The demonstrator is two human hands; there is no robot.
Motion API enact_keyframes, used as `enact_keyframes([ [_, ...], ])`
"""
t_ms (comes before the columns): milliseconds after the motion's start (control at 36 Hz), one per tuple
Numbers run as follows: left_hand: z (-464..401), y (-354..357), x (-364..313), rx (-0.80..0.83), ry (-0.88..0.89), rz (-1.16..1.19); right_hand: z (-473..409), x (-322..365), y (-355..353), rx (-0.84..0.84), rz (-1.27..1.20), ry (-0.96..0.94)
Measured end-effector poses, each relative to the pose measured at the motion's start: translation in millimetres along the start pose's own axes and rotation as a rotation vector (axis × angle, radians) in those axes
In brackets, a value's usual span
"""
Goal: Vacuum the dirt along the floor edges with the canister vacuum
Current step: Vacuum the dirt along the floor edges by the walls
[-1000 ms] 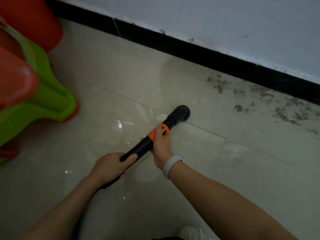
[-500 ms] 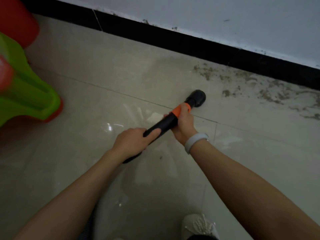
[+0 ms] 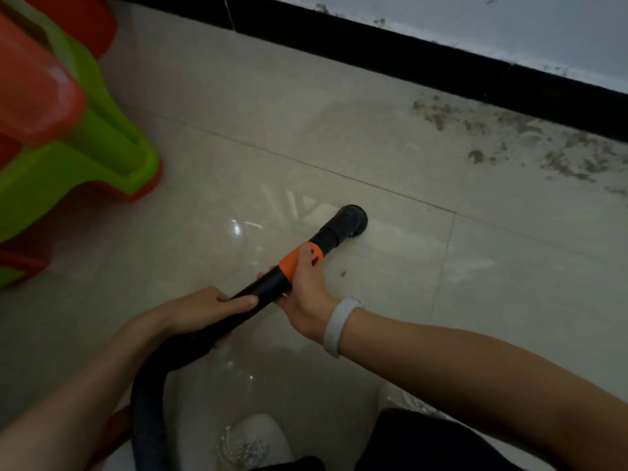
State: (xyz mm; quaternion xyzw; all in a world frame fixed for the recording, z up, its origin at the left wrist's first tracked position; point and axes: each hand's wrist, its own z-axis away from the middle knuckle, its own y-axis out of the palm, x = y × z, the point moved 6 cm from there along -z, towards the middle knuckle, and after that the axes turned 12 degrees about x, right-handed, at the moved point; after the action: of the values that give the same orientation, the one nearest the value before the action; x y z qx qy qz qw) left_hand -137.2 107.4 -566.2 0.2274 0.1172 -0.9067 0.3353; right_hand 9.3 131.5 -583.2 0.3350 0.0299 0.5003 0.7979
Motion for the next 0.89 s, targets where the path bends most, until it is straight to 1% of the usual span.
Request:
enact_keyframes([
  [56, 0, 14, 5, 0.042, 0.009, 0.011, 4, -6, -8, 0.004, 0.030, 0.011],
  [83, 0, 20, 6, 0.038, 0.010, 0.014, 5, -8, -11, 0.008, 0.046, 0.010],
  [167, 0, 27, 10, -0.090, 0.025, 0.012, 7, -11, -14, 0.023, 0.099, -0.008],
  [250, 5, 25, 14, -0.225, 0.037, -0.051, 8, -10, -13, 0.019, 0.161, -0.025],
  [333, 11, 27, 15, -0.292, 0.020, -0.109, 13, -1, -13, 0.011, 0.259, -0.046],
  [417, 14, 33, 19, -0.332, -0.016, -0.177, 19, -1, -14, 0.039, 0.317, -0.041],
  [528, 17, 44, 39, -0.254, -0.041, -0.119, 26, -30, -14, 0.060, 0.293, 0.028],
  [667, 14, 61, 53, -0.147, -0.057, 0.014, 31, -73, -15, 0.053, 0.175, 0.156],
  [778, 15, 71, 54, -0.093, -0.064, 0.107, 34, -84, -16, 0.077, 0.106, 0.194],
  [889, 15, 76, 53, -0.061, -0.079, 0.081, 43, -84, -19, 0.105, 0.080, 0.230],
])
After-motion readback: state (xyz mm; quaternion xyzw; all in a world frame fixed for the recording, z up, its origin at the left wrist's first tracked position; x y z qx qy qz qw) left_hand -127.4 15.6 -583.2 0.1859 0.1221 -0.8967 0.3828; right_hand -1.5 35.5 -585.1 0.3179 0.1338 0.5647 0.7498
